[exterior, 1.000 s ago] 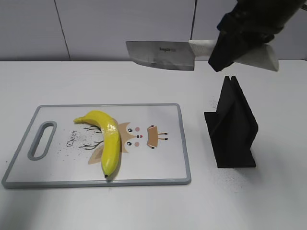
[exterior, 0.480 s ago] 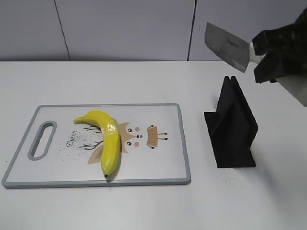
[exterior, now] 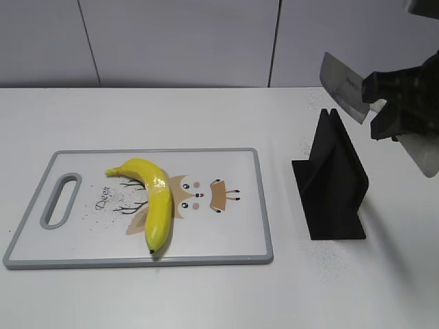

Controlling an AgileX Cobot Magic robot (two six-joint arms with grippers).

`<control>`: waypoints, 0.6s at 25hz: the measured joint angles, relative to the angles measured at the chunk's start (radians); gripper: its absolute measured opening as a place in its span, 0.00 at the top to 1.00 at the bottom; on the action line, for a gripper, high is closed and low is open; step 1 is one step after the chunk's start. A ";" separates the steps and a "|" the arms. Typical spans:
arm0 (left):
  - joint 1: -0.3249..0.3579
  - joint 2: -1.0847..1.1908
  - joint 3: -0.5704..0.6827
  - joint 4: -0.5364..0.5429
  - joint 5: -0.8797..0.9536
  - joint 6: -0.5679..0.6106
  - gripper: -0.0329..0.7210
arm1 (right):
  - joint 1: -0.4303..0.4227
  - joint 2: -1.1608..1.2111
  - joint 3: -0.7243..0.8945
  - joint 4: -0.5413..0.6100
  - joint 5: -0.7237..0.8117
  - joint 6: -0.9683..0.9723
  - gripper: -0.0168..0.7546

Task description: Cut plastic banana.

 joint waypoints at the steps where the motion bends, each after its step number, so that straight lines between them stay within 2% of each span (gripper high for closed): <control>1: 0.000 -0.040 0.012 0.000 0.004 -0.014 0.17 | 0.000 0.000 0.006 -0.007 -0.010 0.018 0.77; 4: 0.000 -0.081 0.042 0.000 0.018 -0.044 0.18 | 0.000 0.002 0.019 -0.028 -0.029 0.048 0.77; 8: 0.000 -0.081 0.077 0.003 -0.050 -0.056 0.18 | 0.000 0.022 0.021 -0.030 -0.034 0.056 0.77; 15: 0.000 -0.081 0.083 0.018 -0.066 -0.076 0.18 | 0.000 0.094 0.021 -0.053 -0.044 0.058 0.77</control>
